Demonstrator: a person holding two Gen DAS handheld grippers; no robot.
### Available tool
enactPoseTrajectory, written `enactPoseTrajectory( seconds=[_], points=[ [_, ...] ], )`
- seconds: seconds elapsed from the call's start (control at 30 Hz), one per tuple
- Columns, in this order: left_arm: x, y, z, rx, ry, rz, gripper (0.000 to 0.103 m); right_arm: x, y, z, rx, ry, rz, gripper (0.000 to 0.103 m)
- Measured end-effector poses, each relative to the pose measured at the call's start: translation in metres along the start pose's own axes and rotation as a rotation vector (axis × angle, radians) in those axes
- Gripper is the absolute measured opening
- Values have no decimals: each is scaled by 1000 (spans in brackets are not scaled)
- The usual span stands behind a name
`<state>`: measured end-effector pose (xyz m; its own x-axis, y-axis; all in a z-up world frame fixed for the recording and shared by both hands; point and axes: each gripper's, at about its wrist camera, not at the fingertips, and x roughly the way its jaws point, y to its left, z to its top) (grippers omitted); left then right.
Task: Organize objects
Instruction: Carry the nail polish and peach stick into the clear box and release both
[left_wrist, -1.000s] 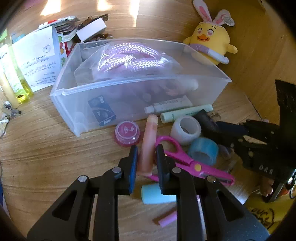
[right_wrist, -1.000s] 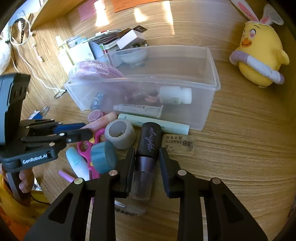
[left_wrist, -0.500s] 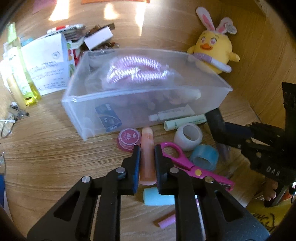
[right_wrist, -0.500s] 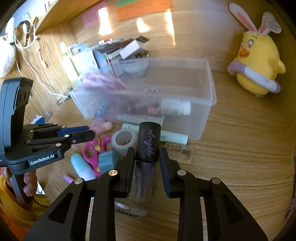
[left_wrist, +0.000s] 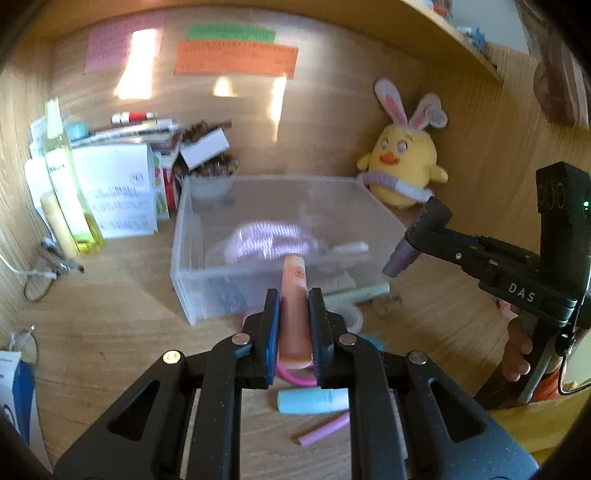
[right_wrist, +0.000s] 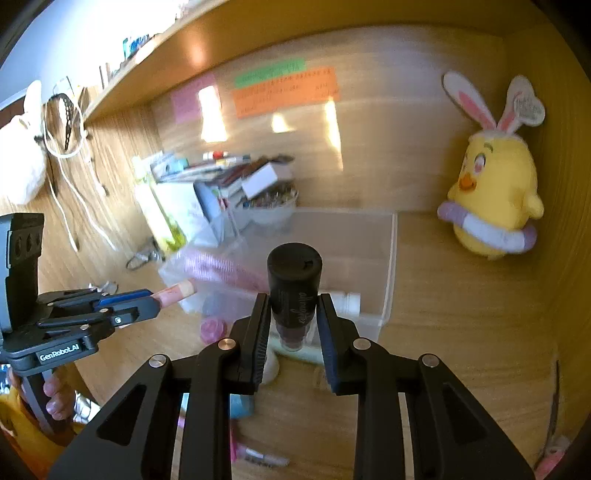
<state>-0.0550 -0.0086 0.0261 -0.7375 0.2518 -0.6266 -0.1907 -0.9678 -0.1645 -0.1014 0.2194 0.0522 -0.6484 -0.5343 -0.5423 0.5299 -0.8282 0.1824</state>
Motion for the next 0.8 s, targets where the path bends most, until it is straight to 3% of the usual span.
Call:
enactPoseTrajectory(
  seconds=[0.33, 0.53, 0.8],
  points=[
    [-20, 27, 33, -31, -121, 40, 14, -4, -3, 31, -8, -86, -29, 23],
    [6, 58, 38, -92, -70, 77, 14, 23, -4, 32, -37, -35, -48, 23],
    [43, 74, 37, -135, 3, 66, 14, 59, 5, 29, -44, 49, 11, 23]
  ],
)
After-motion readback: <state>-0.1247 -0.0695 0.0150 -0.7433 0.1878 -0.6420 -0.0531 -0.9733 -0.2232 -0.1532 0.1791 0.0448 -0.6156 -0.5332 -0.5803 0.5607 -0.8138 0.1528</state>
